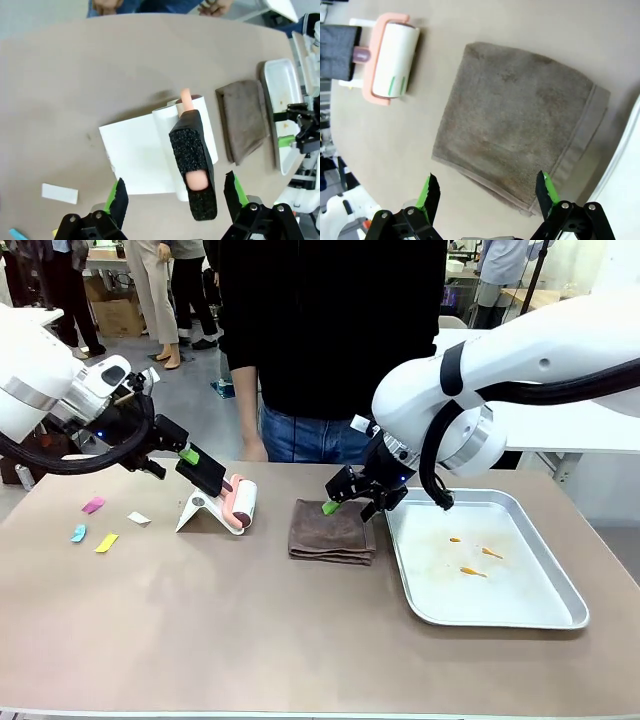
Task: Clean the surface of the table.
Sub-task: Hold the Lint Roller with your left hand and the towel with your right hand.
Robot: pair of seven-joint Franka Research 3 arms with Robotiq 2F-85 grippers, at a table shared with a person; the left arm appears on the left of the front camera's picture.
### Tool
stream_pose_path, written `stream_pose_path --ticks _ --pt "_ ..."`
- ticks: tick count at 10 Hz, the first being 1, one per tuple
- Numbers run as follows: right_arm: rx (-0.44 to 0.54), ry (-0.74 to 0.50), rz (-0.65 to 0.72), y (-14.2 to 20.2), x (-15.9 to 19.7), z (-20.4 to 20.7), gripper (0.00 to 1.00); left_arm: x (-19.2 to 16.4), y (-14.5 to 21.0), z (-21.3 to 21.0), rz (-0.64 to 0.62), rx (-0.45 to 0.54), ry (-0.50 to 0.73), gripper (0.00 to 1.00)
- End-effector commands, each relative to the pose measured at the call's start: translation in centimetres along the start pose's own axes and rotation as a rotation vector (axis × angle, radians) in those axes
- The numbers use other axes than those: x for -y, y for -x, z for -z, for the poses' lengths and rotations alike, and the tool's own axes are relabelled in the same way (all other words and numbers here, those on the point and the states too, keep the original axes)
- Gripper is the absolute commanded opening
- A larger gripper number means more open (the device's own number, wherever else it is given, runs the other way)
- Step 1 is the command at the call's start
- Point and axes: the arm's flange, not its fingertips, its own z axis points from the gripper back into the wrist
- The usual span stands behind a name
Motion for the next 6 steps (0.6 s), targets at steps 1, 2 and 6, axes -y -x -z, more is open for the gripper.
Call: stream_pose_path --ticks 1,2,6 --pt "0.009 0.042 0.025 -0.67 -0.20 0.11 1.00 0.38 -0.41 0.10 -0.051 0.055 0.057 1.00" --pt "0.026 0.047 0.030 -0.60 -0.10 -0.24 1.00 0.84 -0.49 0.30 -0.051 0.044 0.106 1.00" --pt "0.082 0.100 0.029 -0.68 -0.47 -0.46 1.00 0.94 -0.81 1.07 -0.104 -0.067 0.175 1.00"
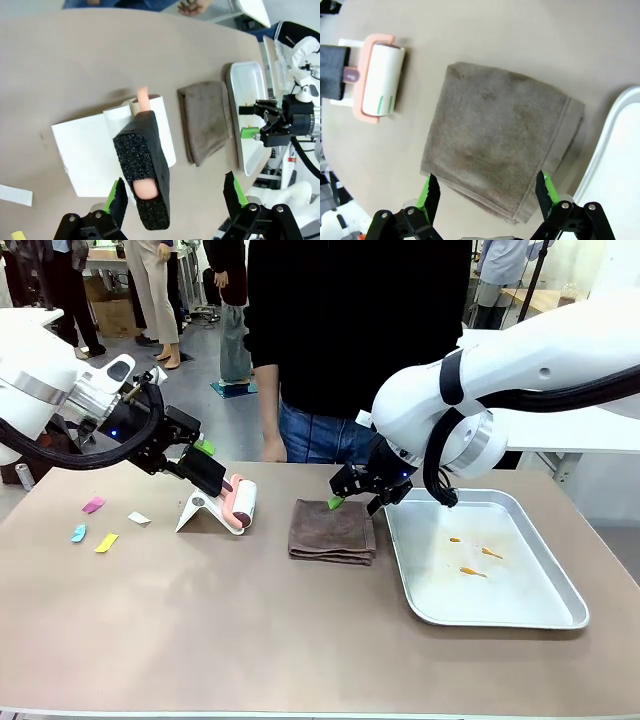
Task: Clean the surface of the table.
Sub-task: Hold the Lint Roller with your left hand and the towel with your right hand.
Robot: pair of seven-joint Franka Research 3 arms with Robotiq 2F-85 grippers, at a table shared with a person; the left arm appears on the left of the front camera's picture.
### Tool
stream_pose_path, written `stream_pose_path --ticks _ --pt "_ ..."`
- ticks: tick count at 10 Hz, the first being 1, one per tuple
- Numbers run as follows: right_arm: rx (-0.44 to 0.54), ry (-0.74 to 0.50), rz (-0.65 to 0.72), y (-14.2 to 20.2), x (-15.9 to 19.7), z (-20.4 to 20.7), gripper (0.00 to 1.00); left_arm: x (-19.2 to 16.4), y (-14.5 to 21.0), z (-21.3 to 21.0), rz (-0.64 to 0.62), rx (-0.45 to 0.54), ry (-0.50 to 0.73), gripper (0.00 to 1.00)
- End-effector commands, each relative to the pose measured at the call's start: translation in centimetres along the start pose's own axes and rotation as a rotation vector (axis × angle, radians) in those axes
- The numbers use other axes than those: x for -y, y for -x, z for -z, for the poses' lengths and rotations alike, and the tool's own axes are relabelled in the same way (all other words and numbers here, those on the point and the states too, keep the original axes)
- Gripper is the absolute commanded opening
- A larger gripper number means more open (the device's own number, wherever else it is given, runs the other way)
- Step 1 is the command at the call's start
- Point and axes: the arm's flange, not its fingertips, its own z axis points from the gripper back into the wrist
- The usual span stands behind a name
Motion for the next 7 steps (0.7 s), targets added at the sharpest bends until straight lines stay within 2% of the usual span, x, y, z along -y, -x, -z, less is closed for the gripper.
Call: stream_pose_path --ticks 1,2,3,4,5,7 --pt "0.040 0.090 0.025 0.5 -2.0 -0.1 1.00 0.2 -0.1 -0.3 0.011 0.023 -0.019 1.00" --pt "0.000 0.000 0.000 0.0 0.0 0.0 1.00 0.2 -0.1 -0.3 0.011 0.023 -0.019 1.00" --pt "0.000 0.000 0.000 0.0 0.0 0.0 1.00 0.2 -0.1 -0.3 0.011 0.023 -0.019 1.00" --pt "0.013 0.023 -0.003 0.0 -0.8 0.0 1.00 0.2 -0.1 -0.3 0.011 0.023 -0.019 1.00" --pt "-0.039 0.042 0.050 0.0 -1.6 0.0 1.00 0.2 -0.1 -0.3 0.011 0.023 -0.019 1.00" --pt "-0.042 0.140 0.165 0.1 -3.5 -0.2 1.00 0.2 -0.1 -0.3 0.011 0.023 -0.019 1.00"
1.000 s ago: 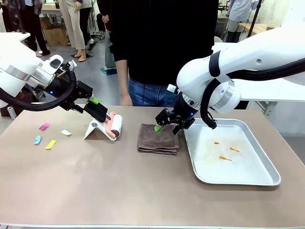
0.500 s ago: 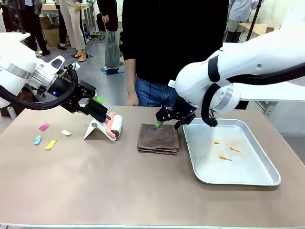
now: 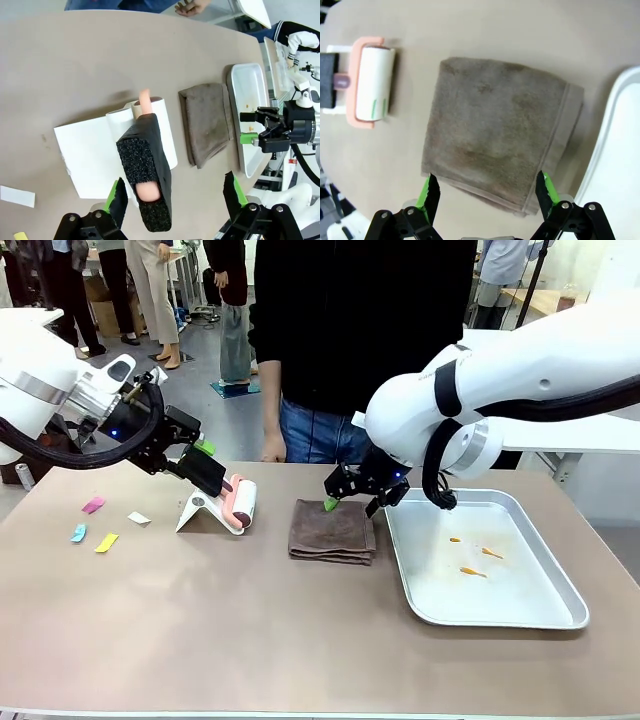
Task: Clean the surface of the table.
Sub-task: Hold the Lint Roller with your left hand and the towel with your right hand.
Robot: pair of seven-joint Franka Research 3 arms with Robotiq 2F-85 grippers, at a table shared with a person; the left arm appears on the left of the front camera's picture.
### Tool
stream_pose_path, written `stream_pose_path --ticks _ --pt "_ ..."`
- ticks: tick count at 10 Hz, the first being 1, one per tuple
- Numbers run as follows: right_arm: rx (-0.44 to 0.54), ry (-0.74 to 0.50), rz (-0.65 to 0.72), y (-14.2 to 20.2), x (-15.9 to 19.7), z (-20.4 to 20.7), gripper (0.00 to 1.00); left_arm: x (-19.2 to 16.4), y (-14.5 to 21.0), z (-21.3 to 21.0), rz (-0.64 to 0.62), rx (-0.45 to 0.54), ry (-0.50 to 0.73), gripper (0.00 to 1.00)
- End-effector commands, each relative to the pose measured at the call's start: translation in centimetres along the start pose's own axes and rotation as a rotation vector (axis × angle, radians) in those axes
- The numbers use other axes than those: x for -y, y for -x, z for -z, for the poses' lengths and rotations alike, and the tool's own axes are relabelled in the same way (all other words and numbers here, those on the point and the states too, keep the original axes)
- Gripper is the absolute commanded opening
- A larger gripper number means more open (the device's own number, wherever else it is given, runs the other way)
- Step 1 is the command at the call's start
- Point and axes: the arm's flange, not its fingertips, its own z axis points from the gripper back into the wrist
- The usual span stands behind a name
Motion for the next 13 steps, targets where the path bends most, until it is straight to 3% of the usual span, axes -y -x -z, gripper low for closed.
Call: stream_pose_path --ticks 1,4,13 --pt "-0.029 0.155 0.088 -0.1 -2.6 -0.2 1.00 0.1 0.1 -0.1 0.006 0.007 -0.005 1.00" --pt "-0.052 0.305 0.108 -1.3 -3.3 1.7 1.00 0.1 0.1 -0.1 0.006 0.007 -0.005 1.00" --pt "-0.051 0.338 0.139 -2.8 -1.1 6.1 1.00 0.1 0.1 -0.1 0.006 0.007 -0.005 1.00"
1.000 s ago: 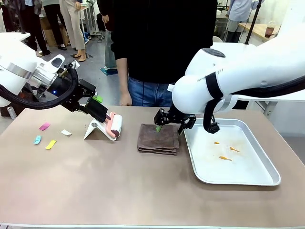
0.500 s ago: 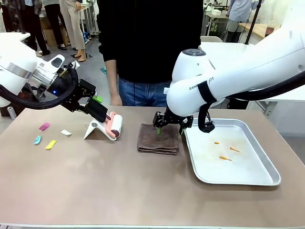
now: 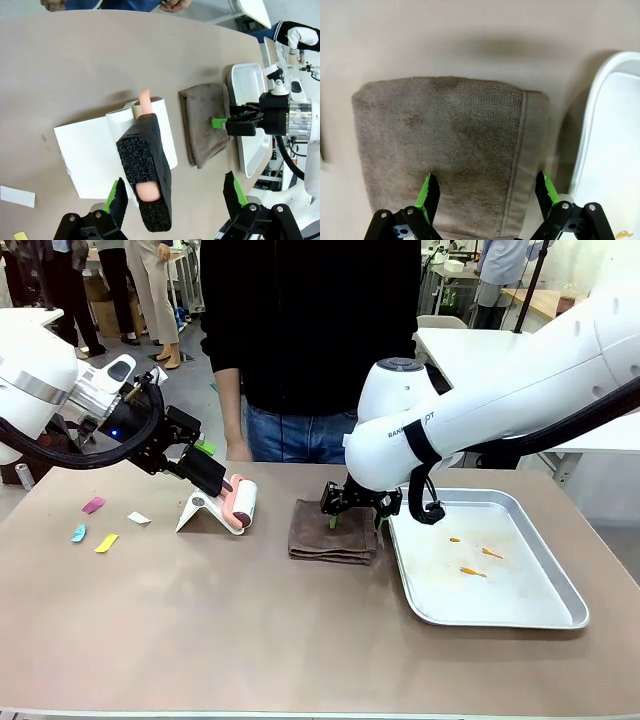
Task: Clean the surface of the table.
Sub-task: Hold the Lint Roller with your left hand and the towel with your right hand.
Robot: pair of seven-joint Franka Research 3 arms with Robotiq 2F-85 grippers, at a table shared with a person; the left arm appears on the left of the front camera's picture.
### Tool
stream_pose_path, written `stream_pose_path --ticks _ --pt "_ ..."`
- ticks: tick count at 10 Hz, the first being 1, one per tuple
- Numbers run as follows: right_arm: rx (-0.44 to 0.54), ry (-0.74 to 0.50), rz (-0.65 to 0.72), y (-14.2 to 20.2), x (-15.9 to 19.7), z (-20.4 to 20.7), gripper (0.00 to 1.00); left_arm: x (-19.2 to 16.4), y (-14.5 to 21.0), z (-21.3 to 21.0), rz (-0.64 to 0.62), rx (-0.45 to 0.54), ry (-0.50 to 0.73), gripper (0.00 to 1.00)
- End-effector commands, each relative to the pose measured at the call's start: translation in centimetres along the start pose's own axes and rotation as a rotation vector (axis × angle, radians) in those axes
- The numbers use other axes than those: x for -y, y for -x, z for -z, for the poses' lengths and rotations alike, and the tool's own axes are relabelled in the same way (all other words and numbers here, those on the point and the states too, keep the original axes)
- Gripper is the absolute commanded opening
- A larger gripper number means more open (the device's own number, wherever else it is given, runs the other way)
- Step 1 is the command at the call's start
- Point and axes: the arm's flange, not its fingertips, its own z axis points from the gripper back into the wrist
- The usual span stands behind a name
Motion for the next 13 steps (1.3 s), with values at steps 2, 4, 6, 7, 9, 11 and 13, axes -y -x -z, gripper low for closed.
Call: stream_pose_path --ticks 2,4,6,7,9,11,13 --pt "0.024 0.026 0.038 -0.26 -0.78 0.35 1.00 0.12 0.15 -0.10 0.006 0.007 -0.005 1.00" --pt "0.024 0.029 0.045 -0.23 -0.66 0.53 1.00 0.12 0.15 -0.10 0.006 0.007 -0.005 1.00" --pt "0.034 0.026 0.037 -0.11 -0.75 0.47 1.00 0.00 0.00 0.00 0.000 0.000 0.000 1.00" --pt "0.038 0.022 0.036 -0.07 -0.76 0.50 1.00 0.27 -0.09 0.17 -0.011 0.003 -0.002 1.00" --pt "0.043 0.026 0.040 -0.04 -0.75 0.55 1.00 0.58 -0.04 0.68 -0.021 -0.029 -0.003 1.00" --pt "0.039 0.036 0.034 -0.01 -0.75 0.62 0.40 0.72 -0.02 0.79 -0.051 -0.046 -0.053 0.42" --pt "0.045 0.031 0.034 -0.03 -0.75 0.71 0.36 0.96 -0.01 0.67 -0.065 -0.041 -0.092 0.00"
